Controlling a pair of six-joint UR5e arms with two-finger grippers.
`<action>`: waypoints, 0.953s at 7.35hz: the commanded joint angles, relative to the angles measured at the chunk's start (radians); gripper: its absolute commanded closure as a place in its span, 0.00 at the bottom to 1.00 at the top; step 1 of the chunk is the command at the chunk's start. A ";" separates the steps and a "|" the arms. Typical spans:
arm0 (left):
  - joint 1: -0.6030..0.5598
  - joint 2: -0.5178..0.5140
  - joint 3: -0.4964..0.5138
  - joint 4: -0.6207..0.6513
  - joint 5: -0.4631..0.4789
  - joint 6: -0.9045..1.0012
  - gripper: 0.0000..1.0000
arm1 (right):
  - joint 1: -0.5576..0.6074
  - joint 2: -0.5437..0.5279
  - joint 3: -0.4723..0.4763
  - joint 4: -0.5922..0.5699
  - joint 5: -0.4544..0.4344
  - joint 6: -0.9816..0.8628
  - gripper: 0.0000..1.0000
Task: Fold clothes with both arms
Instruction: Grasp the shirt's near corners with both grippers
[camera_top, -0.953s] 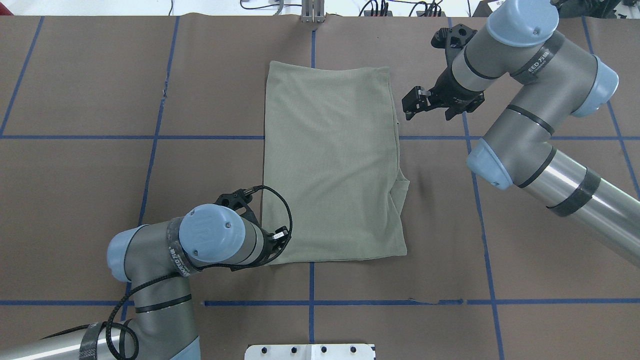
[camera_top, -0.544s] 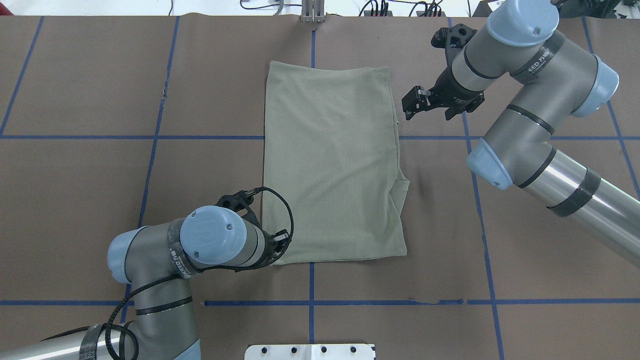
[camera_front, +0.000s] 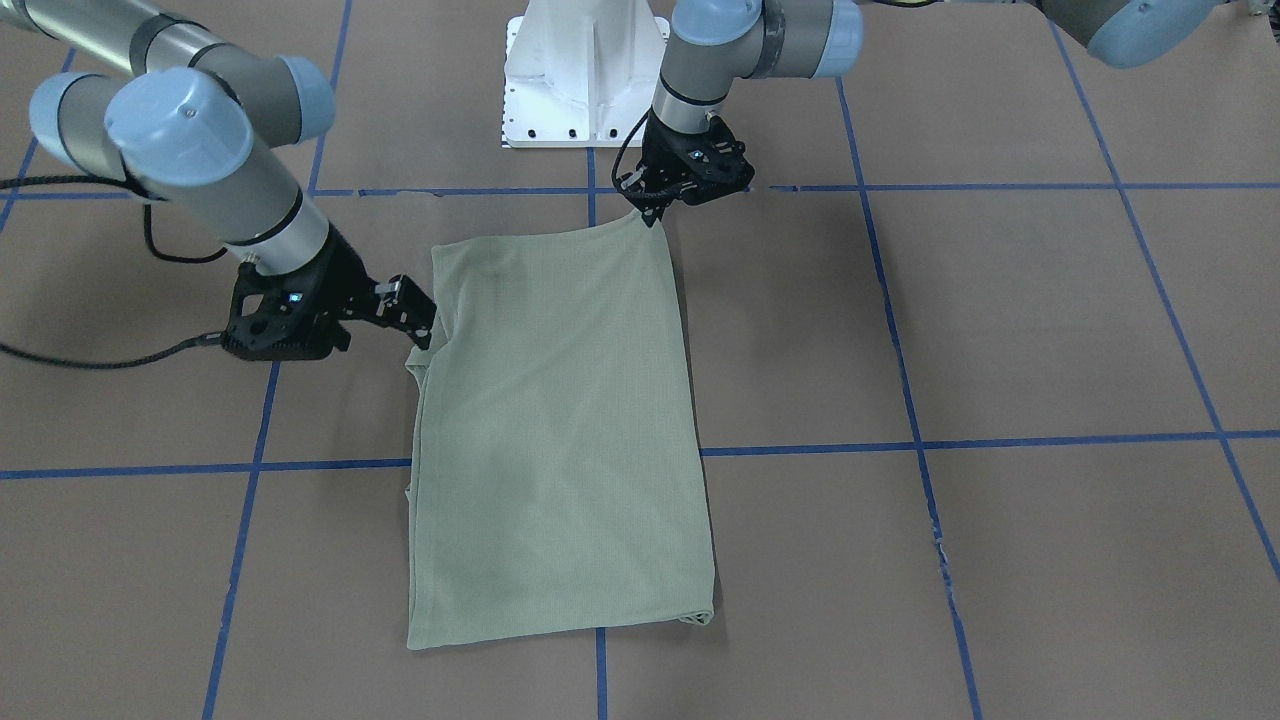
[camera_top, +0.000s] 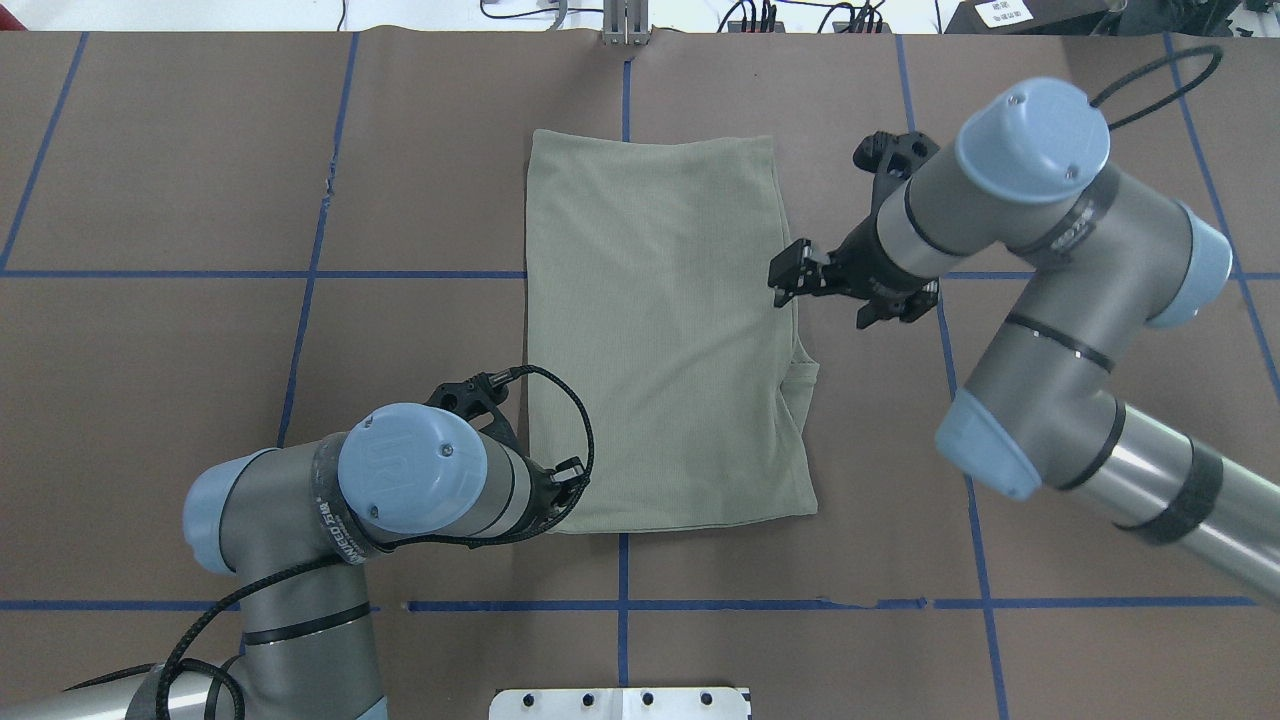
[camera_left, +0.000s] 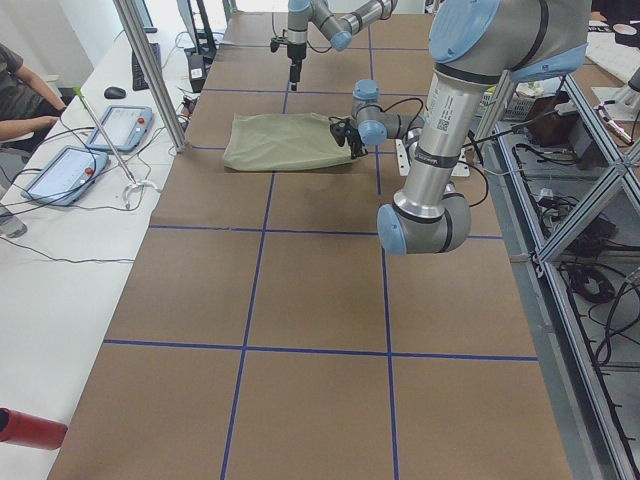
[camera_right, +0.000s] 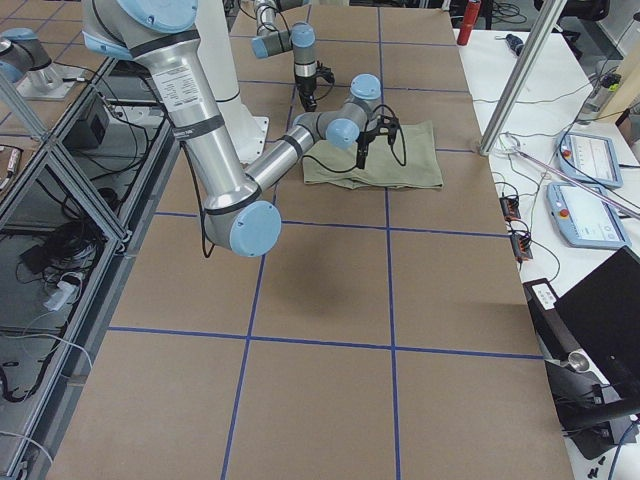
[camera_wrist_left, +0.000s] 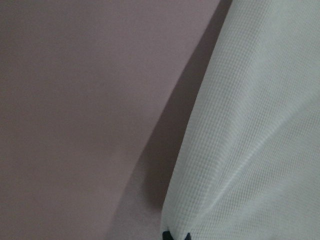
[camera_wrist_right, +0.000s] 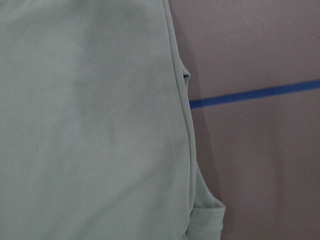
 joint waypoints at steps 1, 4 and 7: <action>0.002 -0.001 -0.013 0.020 -0.002 0.000 1.00 | -0.217 -0.047 0.104 -0.005 -0.184 0.292 0.00; 0.003 -0.003 -0.013 0.020 -0.002 0.000 1.00 | -0.328 -0.096 0.104 -0.014 -0.280 0.447 0.00; 0.008 -0.004 -0.015 0.018 -0.002 -0.001 1.00 | -0.374 -0.081 0.089 -0.111 -0.290 0.530 0.00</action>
